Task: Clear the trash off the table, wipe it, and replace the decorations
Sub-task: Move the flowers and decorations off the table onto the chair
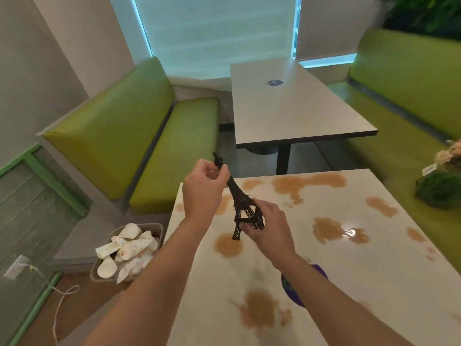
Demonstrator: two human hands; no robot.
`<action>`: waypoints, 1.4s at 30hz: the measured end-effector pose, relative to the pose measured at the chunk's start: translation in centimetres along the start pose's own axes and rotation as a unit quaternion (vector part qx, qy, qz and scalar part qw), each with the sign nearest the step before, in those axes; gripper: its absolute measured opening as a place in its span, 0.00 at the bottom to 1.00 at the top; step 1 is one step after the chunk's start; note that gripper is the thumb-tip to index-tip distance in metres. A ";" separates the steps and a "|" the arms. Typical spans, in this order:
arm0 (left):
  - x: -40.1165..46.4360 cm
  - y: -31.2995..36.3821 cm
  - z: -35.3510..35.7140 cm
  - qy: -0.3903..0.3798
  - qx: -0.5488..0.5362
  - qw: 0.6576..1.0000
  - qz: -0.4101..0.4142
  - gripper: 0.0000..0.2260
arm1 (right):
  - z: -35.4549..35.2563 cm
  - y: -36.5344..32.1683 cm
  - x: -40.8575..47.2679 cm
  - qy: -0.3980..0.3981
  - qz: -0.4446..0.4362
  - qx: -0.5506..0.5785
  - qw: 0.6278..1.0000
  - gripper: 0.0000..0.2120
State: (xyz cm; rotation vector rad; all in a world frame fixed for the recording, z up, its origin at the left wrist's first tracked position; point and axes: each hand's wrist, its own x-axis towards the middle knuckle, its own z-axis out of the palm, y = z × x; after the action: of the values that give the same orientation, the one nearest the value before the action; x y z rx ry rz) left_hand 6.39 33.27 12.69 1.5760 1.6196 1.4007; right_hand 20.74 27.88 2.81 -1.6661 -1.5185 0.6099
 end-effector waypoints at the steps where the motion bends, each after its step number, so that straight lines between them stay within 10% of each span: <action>1: -0.8 0.8 1.4 -0.013 -0.009 1.000 0.001 0.08 | -1.2 1.0 -0.5 0.014 0.011 0.008 1.000 0.27; 10: -6.2 6.2 12.1 -0.092 -0.043 0.995 0.023 0.07 | -10.1 9.7 -1.6 0.028 0.124 0.128 0.984 0.22; 21: -14.9 10.2 29.8 -0.416 -0.003 0.909 0.000 0.13 | -24.9 22.7 -2.1 0.052 0.163 0.113 0.979 0.14; 32: -19.9 13.9 46.2 -0.387 0.022 0.922 0.019 0.10 | -36.7 33.8 -1.5 0.126 0.202 -0.026 0.971 0.21; 42: -22.1 15.2 56.1 -0.355 0.029 0.934 0.032 0.09 | -41.2 40.5 -0.3 0.040 0.240 0.058 0.968 0.27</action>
State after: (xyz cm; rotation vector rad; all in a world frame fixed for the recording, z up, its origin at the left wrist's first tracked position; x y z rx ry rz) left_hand 66.82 28.45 -1.00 1.8851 1.1743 0.6681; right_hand 77.16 19.11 -5.95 -1.9518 -0.9995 0.8537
